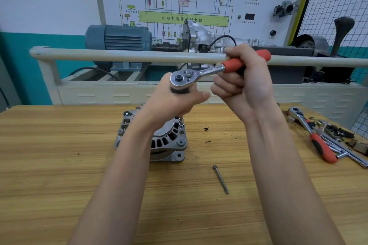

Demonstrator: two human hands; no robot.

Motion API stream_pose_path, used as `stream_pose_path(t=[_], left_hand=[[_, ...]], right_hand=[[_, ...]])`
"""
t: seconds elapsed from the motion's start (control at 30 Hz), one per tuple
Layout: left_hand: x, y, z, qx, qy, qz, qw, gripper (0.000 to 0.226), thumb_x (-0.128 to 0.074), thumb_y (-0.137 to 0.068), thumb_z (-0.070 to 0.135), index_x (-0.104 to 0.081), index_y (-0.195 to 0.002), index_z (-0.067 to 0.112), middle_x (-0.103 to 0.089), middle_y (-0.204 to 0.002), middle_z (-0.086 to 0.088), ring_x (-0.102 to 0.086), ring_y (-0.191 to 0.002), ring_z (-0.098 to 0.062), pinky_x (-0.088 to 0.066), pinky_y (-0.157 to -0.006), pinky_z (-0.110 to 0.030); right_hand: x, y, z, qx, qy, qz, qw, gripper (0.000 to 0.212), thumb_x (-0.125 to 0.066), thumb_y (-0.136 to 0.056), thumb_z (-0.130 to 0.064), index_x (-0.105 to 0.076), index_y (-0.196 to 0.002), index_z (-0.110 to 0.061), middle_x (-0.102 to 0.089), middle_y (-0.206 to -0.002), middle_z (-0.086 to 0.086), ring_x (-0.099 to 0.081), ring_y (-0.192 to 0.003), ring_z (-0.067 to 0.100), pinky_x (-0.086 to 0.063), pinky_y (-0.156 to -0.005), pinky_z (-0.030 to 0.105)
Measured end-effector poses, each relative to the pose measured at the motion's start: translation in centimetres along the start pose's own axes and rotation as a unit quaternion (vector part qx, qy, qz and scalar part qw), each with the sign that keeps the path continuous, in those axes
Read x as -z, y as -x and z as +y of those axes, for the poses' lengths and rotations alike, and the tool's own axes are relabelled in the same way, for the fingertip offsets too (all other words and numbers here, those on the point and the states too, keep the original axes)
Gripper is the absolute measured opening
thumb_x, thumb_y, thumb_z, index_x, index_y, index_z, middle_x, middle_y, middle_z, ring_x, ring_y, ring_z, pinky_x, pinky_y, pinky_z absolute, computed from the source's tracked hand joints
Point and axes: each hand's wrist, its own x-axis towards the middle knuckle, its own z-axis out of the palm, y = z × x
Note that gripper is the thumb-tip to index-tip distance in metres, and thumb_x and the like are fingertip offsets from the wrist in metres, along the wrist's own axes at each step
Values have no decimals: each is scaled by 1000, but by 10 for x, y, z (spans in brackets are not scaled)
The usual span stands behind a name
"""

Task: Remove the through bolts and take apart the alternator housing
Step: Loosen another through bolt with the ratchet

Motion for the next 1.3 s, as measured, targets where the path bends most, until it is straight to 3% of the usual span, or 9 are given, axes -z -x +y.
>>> stream_pose_path(t=[0.17, 0.3, 0.4, 0.6, 0.73, 0.93, 1.03, 1.2, 1.3], left_hand=[[-19, -11, -2, 17, 71, 213, 974, 46, -58, -81, -5, -35, -49, 18, -28, -45, 3, -21, -42, -11, -20, -45, -22], [-30, -15, -4, 19, 113, 343, 932, 46, -56, -77, -7, -33, -48, 19, -25, -45, 5, -18, -48, -12, -17, -46, -26], [-22, -12, -6, 4, 99, 290, 952, 38, -57, -75, -3, -36, -50, 16, -26, -48, 0, -19, -45, -13, -17, -46, -30], [-3, -1, -3, -21, 17, -27, 999, 37, -65, -76, 11, -48, -46, 24, -39, -44, -3, -33, -39, -19, -31, -43, -25], [-15, -6, -2, -14, 24, 62, 998, 42, -64, -77, 8, -41, -46, 23, -33, -44, 7, -27, -40, -10, -26, -44, -20], [-33, -14, -4, -7, 104, 321, 941, 44, -56, -80, -8, -35, -51, 17, -27, -47, 4, -21, -47, -10, -19, -46, -25], [-25, -11, -3, -13, 100, 281, 954, 39, -58, -79, -5, -37, -52, 14, -28, -50, -1, -21, -45, -11, -19, -46, -26], [-6, -1, -3, -50, -50, 56, 996, 33, -66, -77, 9, -48, -50, 10, -44, -42, -4, -39, -38, -15, -37, -46, -24], [-10, -1, -1, -36, -29, 28, 999, 33, -65, -75, 13, -44, -49, 10, -40, -41, 2, -34, -37, -13, -32, -44, -22]], right_hand=[[-18, 5, 23, 126, -67, 164, 976, 43, -45, -90, -8, -28, -53, -19, -20, -37, -7, -13, -34, 10, -16, -37, 20], [-30, 10, 38, 209, -68, 183, 958, 36, -46, -89, -3, -30, -60, -17, -27, -39, -10, -19, -35, 9, -19, -40, 20], [-24, 6, 30, 159, -41, 148, 975, 39, -45, -90, -6, -28, -58, -18, -22, -38, -8, -16, -35, 10, -17, -39, 20], [5, -7, 6, 7, -43, -33, 999, 50, -34, -94, -13, -16, -48, -21, -16, -32, -6, -10, -29, 7, -10, -36, 20], [5, -6, 5, 11, -61, 31, 998, 48, -37, -92, -13, -22, -47, -20, -15, -34, -6, -10, -30, 8, -12, -35, 18], [-22, 7, 30, 182, -54, 195, 962, 37, -46, -89, -5, -29, -58, -16, -25, -39, -8, -17, -36, 10, -19, -39, 21], [-24, 7, 30, 174, -35, 166, 970, 38, -45, -90, -5, -28, -57, -17, -24, -38, -8, -16, -36, 10, -18, -39, 20], [4, -5, 8, 38, -25, 20, 999, 51, -37, -93, -12, -24, -44, -19, -15, -34, -6, -9, -32, 9, -10, -38, 21], [12, -8, 2, 0, -31, -20, 999, 51, -34, -94, -13, -21, -44, -17, -14, -34, -6, -8, -31, 8, -9, -37, 21]])
